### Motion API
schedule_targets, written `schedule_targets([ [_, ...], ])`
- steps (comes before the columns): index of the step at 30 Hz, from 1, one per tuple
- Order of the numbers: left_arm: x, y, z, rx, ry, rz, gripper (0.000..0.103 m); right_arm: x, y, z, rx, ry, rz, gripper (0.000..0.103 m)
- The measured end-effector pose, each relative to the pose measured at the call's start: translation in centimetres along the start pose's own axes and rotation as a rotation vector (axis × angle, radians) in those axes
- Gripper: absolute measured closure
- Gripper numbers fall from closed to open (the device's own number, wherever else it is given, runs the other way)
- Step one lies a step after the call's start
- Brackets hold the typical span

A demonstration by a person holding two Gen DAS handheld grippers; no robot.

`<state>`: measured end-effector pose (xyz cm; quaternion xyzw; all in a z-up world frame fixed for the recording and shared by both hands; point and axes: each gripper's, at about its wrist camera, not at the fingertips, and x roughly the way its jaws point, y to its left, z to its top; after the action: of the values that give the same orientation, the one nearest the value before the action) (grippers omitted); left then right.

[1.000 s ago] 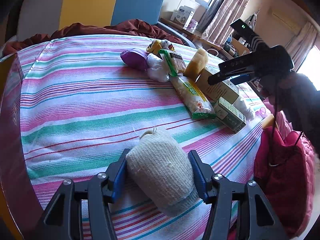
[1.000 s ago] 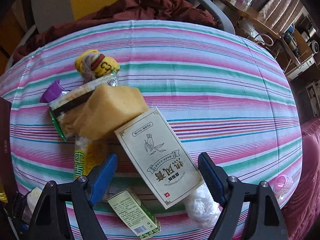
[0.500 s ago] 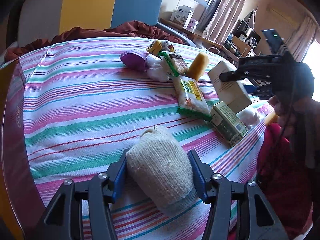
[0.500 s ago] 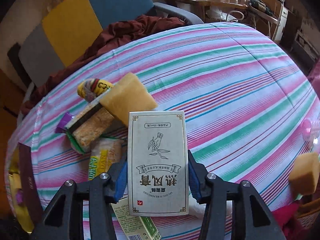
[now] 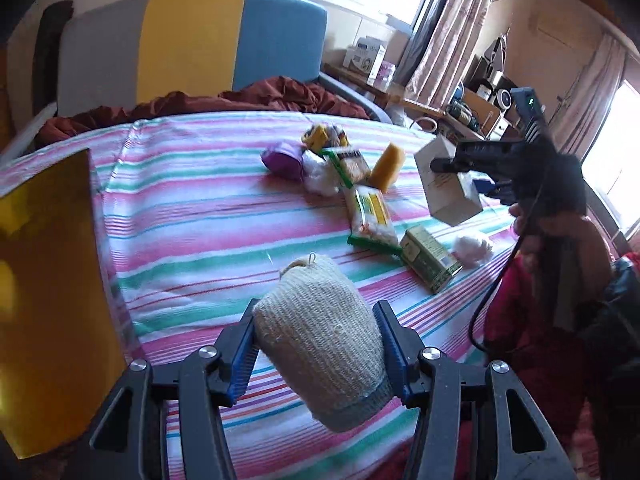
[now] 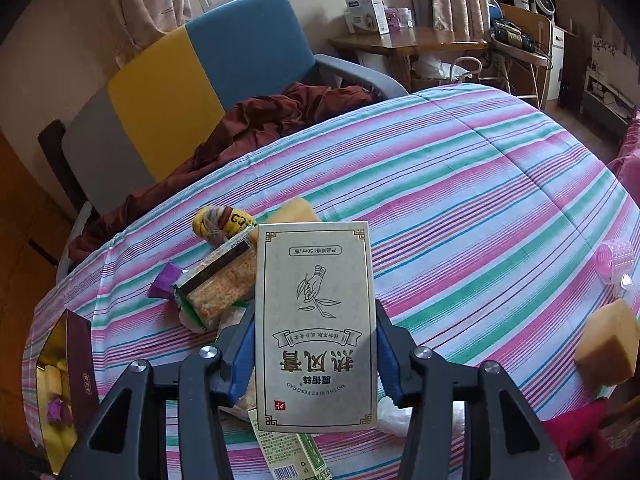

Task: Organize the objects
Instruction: 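Grasp the white boxed product with the right tool while the left tool holds the sock, then lower the white sock into the gold tray and open the left tool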

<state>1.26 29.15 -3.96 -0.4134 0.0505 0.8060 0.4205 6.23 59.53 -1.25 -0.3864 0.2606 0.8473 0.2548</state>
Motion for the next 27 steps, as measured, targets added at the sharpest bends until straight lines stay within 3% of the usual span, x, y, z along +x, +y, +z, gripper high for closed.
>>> schedule_targets([
  [7,-5.0,4.4,0.3,-0.062,-0.048,0.087,0.048,-0.3,-0.5,0.3,0.015,-0.021,-0.006,0.052],
  [13,-9.0,11.4,-1.1,-0.122,-0.062,0.292,0.048,-0.2,-0.5,0.3,0.009,-0.024,-0.006,0.052],
  [21,-11.7,19.7,-3.8,-0.231,-0.011,0.487,0.048,-0.3,-0.2,0.2,-0.006,-0.028,-0.008,0.052],
  [27,-10.7,22.1,-5.3,-0.227,0.060,0.551,0.047,-0.3,-0.1,0.2,-0.015,-0.029,-0.008,0.052],
])
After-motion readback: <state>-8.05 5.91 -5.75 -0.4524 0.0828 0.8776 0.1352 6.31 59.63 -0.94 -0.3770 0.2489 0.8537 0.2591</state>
